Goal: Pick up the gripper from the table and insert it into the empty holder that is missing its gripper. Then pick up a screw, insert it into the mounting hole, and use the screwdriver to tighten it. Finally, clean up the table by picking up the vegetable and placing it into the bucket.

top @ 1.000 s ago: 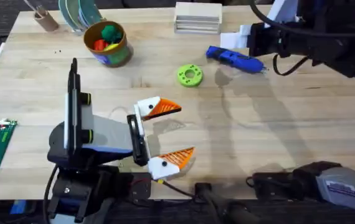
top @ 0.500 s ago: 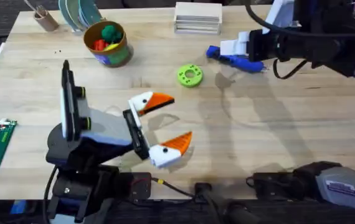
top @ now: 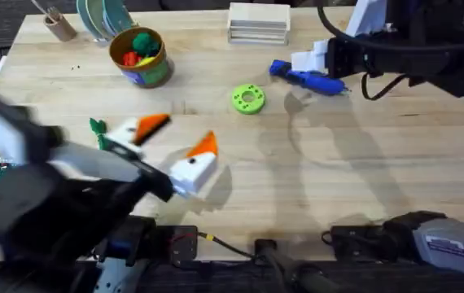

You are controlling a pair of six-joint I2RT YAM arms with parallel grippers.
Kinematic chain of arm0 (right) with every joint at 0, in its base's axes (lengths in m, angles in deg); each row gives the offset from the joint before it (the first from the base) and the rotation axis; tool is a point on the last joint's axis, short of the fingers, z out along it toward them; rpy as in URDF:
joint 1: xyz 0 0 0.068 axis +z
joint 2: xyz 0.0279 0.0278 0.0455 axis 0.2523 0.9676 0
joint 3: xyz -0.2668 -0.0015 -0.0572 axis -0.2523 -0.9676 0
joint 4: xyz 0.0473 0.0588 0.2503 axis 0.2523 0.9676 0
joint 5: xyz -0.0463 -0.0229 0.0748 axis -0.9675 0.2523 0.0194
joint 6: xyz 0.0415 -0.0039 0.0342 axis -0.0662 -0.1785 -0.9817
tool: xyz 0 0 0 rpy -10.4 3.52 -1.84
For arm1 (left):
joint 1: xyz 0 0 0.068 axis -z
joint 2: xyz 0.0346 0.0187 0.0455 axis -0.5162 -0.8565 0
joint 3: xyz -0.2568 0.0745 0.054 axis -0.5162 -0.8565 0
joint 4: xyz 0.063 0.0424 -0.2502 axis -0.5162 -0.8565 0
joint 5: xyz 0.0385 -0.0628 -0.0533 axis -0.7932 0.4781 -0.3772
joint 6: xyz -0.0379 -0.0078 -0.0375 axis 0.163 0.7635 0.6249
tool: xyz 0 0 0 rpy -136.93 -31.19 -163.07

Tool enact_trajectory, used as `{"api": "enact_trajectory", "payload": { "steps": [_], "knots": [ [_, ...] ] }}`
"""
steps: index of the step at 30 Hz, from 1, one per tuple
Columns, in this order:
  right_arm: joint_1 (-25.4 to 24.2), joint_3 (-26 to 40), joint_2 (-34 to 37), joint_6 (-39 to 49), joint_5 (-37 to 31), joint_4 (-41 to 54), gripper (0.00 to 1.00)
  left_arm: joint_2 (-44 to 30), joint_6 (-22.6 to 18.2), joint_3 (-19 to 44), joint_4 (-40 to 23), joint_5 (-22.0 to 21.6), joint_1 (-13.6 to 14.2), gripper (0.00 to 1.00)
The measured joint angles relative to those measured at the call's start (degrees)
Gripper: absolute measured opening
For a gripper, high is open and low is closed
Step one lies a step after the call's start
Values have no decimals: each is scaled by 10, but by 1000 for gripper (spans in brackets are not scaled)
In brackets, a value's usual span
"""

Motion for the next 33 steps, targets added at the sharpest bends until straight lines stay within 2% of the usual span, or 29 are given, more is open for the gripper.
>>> {"api": "enact_trajectory", "payload": {
  "steps": [2,6,12,20,25,31,33],
  "knots": [
    [0,3,0,0,-2,-1,908,-17,-6,44,-23,-53,0,993],
    [0,4,0,0,-3,-1,909,-83,-13,106,-62,-130,0,992],
    [0,4,0,0,-4,1,908,-238,-16,208,-138,-219,0,993],
    [0,4,0,0,-4,1,908,-432,-18,380,-285,-357,0,991],
    [0,4,0,0,-4,1,909,-505,-18,423,-254,-381,0,992],
    [0,4,0,0,-4,1,908,-548,-15,426,-247,-381,-1,992],
    [0,4,0,0,-4,1,908,-557,1,426,-248,-382,-13,992]
  ]
}}
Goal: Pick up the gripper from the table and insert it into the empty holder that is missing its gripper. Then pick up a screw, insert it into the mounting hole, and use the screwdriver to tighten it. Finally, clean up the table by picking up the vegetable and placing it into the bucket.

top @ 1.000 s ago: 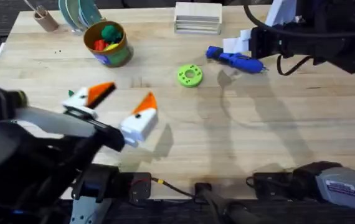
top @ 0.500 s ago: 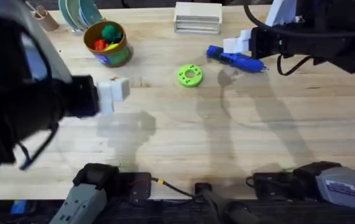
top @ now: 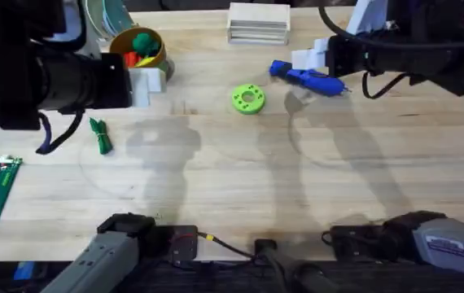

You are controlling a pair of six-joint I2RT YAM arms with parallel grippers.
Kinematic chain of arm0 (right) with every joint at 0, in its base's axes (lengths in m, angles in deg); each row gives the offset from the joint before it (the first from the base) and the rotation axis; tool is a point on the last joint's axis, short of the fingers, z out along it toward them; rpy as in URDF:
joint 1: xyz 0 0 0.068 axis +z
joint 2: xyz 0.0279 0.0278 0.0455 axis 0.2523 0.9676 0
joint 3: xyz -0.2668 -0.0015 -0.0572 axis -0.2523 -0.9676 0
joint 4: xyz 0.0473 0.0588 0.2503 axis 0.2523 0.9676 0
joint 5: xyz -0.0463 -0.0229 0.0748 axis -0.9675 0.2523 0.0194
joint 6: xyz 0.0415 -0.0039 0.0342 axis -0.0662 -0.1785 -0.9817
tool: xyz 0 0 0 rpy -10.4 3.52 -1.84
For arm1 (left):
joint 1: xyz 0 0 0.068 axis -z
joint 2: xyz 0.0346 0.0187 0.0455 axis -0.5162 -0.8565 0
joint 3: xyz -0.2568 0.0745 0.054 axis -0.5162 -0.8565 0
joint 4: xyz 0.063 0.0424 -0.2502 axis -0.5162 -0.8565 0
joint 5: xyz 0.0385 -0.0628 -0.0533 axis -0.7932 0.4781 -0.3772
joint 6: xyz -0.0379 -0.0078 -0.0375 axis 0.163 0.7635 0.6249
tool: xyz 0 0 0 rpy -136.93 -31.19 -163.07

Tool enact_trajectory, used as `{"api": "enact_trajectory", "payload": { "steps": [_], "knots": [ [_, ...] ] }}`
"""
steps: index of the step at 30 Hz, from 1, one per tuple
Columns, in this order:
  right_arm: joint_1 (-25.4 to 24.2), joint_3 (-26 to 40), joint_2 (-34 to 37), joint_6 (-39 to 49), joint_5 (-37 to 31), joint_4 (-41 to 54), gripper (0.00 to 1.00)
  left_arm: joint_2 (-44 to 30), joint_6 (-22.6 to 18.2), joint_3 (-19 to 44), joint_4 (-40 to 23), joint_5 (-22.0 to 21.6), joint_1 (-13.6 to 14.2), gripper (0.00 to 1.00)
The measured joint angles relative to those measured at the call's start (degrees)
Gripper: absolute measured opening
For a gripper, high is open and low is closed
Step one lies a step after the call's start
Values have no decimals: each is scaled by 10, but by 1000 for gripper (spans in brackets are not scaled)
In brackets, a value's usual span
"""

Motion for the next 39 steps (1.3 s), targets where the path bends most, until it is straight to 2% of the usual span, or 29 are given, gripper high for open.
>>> {"api": "enact_trajectory", "payload": {
  "steps": [1,2,9,12,16,21,25,30,34,39],
  "knots": [
    [0,0,0,0,0,0,908,-3,11,0,0,-2,-12,990],
    [0,0,0,0,0,0,909,-15,48,0,1,-3,-71,990],
    [0,0,0,0,0,0,908,-85,85,0,10,31,-227,990],
    [0,0,0,0,0,4,909,-132,89,0,10,50,-272,992],
    [0,0,0,0,0,34,909,-190,91,0,15,63,-312,994],
    [0,0,0,0,0,71,910,-256,91,0,60,67,-338,993],
    [0,0,0,0,0,90,912,-304,72,0,101,71,-342,993],
    [0,0,0,0,0,108,915,-354,10,0,126,92,-342,992],
    [0,0,0,-2,0,116,913,-389,-52,0,140,129,-342,992],
    [0,0,0,-18,0,118,915,-422,-108,0,129,162,-343,992]
  ]
}}
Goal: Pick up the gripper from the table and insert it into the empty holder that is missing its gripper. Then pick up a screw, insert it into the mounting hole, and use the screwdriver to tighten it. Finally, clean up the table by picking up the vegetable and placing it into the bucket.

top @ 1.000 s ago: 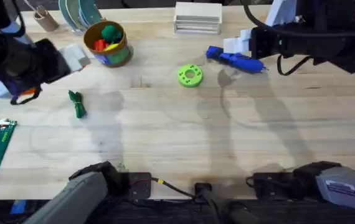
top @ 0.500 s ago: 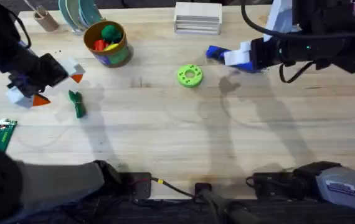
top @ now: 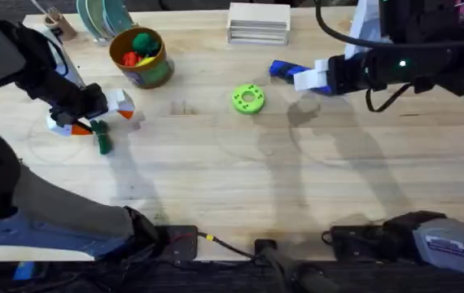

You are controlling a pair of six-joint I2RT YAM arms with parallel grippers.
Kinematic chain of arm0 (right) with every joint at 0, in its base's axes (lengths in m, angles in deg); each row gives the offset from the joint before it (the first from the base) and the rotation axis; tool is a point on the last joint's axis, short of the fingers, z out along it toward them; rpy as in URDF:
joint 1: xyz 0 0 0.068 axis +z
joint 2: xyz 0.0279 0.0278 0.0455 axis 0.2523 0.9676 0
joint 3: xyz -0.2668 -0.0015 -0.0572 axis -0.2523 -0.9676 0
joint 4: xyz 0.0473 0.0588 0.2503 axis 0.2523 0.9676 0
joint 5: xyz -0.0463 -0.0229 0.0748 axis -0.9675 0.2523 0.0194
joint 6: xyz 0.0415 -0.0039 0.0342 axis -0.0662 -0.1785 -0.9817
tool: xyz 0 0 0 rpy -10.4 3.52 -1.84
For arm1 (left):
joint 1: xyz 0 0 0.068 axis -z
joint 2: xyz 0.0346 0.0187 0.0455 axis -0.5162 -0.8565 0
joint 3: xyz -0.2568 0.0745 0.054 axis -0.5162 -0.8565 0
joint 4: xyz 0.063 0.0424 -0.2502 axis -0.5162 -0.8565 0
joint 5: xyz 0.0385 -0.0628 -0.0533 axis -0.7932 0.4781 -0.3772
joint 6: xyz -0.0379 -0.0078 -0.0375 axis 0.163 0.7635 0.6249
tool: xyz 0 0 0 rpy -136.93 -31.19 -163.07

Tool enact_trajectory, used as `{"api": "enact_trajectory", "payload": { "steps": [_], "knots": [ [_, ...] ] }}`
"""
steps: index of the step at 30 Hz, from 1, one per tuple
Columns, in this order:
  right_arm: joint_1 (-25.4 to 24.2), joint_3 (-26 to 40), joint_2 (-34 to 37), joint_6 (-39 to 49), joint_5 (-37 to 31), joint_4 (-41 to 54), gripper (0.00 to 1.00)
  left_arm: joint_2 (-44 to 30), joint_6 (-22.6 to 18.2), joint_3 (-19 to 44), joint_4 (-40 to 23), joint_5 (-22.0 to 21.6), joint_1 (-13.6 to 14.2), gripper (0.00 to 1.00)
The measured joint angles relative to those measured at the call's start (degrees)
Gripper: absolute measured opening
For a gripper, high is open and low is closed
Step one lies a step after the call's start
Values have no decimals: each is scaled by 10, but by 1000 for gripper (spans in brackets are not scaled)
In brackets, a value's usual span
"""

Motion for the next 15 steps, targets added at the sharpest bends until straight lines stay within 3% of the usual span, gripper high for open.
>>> {"api": "enact_trajectory", "payload": {
  "steps": [5,15],
  "knots": [
    [0,0,0,-11,0,19,915,-6,-19,0,-31,-2,-1,993],
    [0,0,0,-15,0,38,915,-11,-24,0,-16,-18,-1,993]
  ]
}}
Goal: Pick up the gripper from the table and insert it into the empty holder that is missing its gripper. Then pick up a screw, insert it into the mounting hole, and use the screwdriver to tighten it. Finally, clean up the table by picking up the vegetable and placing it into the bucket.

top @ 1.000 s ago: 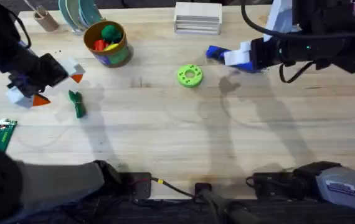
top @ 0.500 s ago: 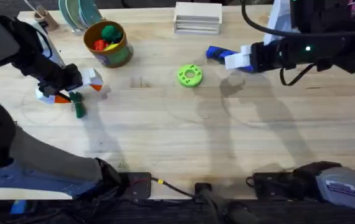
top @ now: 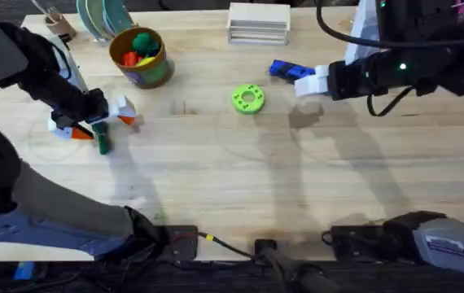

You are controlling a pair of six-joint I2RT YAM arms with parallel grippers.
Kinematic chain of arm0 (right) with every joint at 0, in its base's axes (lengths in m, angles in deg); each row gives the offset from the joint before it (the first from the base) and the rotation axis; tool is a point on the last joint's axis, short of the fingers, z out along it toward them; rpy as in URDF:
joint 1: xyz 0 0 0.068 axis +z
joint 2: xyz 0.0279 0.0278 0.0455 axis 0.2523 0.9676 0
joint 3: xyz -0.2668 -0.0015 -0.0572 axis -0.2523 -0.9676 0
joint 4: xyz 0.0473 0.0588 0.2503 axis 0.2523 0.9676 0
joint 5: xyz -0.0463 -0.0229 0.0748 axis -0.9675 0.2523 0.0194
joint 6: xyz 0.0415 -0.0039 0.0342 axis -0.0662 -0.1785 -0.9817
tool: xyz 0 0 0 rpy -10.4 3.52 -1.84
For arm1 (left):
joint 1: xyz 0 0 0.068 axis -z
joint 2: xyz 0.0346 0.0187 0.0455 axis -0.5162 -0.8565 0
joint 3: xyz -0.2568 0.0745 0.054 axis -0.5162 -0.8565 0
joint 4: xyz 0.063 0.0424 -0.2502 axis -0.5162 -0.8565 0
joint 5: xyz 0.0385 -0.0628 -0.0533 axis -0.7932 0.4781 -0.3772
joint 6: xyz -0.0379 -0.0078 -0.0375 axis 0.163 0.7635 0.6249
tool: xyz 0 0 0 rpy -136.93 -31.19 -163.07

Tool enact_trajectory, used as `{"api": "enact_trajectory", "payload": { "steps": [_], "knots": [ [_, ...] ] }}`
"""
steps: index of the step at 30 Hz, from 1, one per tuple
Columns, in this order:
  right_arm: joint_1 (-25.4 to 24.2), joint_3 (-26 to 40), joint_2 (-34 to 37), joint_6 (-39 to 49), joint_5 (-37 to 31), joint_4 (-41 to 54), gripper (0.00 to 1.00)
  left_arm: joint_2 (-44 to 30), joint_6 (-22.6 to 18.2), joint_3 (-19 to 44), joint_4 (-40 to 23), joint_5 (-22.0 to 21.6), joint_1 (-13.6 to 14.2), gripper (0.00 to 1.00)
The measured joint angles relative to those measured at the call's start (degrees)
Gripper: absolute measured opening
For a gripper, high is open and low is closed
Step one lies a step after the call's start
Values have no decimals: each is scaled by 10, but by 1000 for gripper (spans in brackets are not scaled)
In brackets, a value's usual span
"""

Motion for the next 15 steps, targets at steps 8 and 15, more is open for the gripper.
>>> {"api": "enact_trajectory", "payload": {
  "steps": [8,15],
  "knots": [
    [0,0,0,0,0,0,918,-4,11,0,7,-19,-18,993],
    [0,0,0,0,0,0,915,-4,15,0,9,-21,-19,995]
  ]
}}
